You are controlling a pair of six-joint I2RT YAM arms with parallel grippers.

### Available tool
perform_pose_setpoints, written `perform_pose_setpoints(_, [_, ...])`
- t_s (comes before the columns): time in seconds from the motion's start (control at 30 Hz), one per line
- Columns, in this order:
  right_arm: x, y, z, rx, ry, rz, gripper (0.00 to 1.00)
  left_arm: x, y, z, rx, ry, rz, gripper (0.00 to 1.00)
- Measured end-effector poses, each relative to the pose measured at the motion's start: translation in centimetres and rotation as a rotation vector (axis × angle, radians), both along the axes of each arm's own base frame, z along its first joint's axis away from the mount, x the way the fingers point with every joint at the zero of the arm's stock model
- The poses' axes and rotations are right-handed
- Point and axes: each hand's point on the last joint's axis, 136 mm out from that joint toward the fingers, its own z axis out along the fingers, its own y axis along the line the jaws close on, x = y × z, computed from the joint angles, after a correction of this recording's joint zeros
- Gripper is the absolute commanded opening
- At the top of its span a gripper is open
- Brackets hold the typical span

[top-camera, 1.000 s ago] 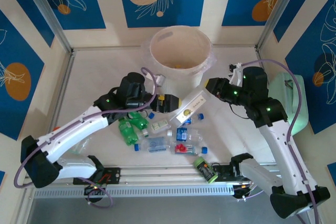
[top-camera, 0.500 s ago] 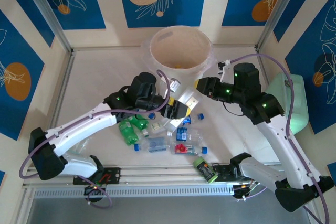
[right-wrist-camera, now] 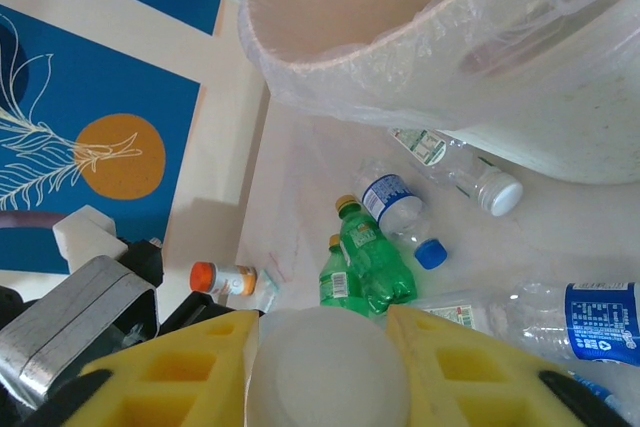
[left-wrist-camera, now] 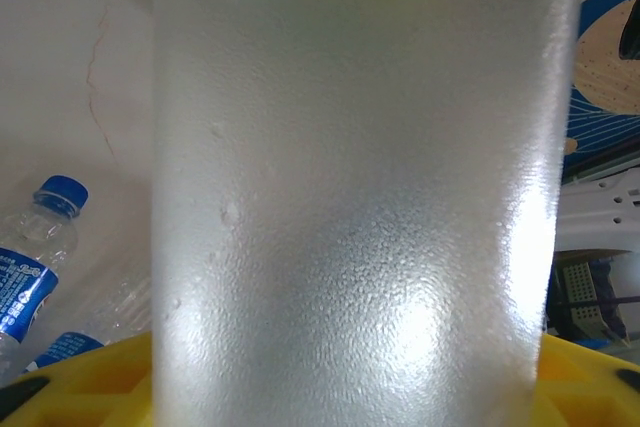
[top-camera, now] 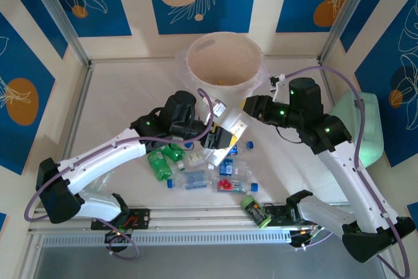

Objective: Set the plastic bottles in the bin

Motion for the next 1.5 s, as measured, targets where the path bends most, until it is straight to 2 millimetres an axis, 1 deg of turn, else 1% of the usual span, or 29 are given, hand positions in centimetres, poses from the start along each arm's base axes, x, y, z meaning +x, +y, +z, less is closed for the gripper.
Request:
perform_pose_setpoints(0.07, [0.1,-0.1,0.0,-0.005,-0.003,-0.007,0.52,0.1,-0.1,0.1,-0.003,-0.006,0.005,0.48])
perform_pose_setpoints(0.13, [0.2,-0.3,0.2,-0.012,-0.006,-0.021,0.67,0.3,-0.2,0.1,-0.005,-0.009,0.015,0.48])
perform_pose_setpoints(0.2, [0.3,-0.8,0.5,-0.029,-0.015,-0.047,0.77,0.6,-0.2,0.0,-0.001,-0.012,0.028,0.48])
perform_pose_setpoints(0.27, [0.5,-1.7,0.7,-0.052,-0.021,-0.091,0.81,1.1,-0.3,-0.2,0.011,-0.015,0.048,0.48])
perform_pose_setpoints(0.33, [0.6,-3.3,0.5,-0.076,-0.015,-0.159,0.82,2.0,-0.6,0.0,0.024,-0.024,0.077,0.49])
perform_pose_setpoints(0.4, [0.8,-5.1,0.0,-0.102,0.004,-0.233,0.82,3.3,-0.9,0.7,0.031,-0.043,0.116,0.5])
perform_pose_setpoints(0.47, [0.9,-7.1,-0.6,-0.128,0.032,-0.308,0.82,5.0,-0.9,2.0,0.037,-0.064,0.17,0.49])
perform_pose_setpoints(0.53, [0.8,-8.6,-1.3,-0.141,0.062,-0.362,0.82,7.3,-0.8,4.1,0.039,-0.091,0.241,0.48])
perform_pose_setpoints(0.57, [0.8,-8.9,-1.6,-0.143,0.071,-0.375,0.82,8.6,-0.6,5.2,0.032,-0.106,0.277,0.47])
perform_pose_setpoints(0.63, [0.2,-9.3,-2.5,-0.149,0.097,-0.386,0.82,12.0,0.1,8.0,0.007,-0.129,0.373,0.47])
perform_pose_setpoints(0.73, [-0.7,-9.6,-3.9,-0.155,0.131,-0.392,0.82,16.5,1.1,11.0,-0.039,-0.14,0.479,0.47])
perform_pose_setpoints(0.8, [-1.3,-9.8,-4.5,-0.158,0.146,-0.393,0.82,18.9,1.6,12.2,-0.062,-0.135,0.529,0.47])
perform_pose_setpoints(0.87, [-1.8,-9.9,-5.0,-0.162,0.157,-0.393,0.82,21.3,1.7,12.8,-0.081,-0.123,0.569,0.47])
perform_pose_setpoints(0.93, [-2.2,-9.9,-5.4,-0.161,0.164,-0.392,0.82,23.7,1.8,12.8,-0.09,-0.105,0.603,0.48])
perform_pose_setpoints(1.0, [-2.4,-10.0,-5.6,-0.162,0.168,-0.392,0.82,25.6,1.7,12.3,-0.089,-0.09,0.627,0.5])
perform_pose_setpoints(1.03, [-2.5,-10.0,-5.8,-0.164,0.171,-0.391,0.82,26.5,1.6,11.7,-0.085,-0.075,0.639,0.51])
perform_pose_setpoints(1.13, [-2.9,-10.1,-6.3,-0.168,0.181,-0.39,0.82,28.3,1.6,9.4,-0.054,-0.031,0.663,0.54])
perform_pose_setpoints(1.2, [-3.0,-10.1,-6.6,-0.172,0.19,-0.39,0.82,28.8,1.5,7.7,-0.025,0.0,0.67,0.56])
perform_pose_setpoints(1.3, [-3.2,-10.1,-6.8,-0.175,0.197,-0.387,0.82,29.0,1.5,6.3,0.006,0.032,0.676,0.73])
perform_pose_setpoints(1.37, [-3.3,-10.1,-6.9,-0.176,0.204,-0.383,0.82,28.9,1.5,5.9,0.016,0.037,0.674,0.82])
perform_pose_setpoints(1.4, [-3.4,-10.0,-7.0,-0.176,0.207,-0.381,0.82,28.9,1.5,5.9,0.017,0.038,0.675,0.84])
perform_pose_setpoints(1.5, [-3.5,-9.9,-7.4,-0.185,0.222,-0.37,0.82,29.0,1.6,6.0,0.018,0.032,0.673,0.87])
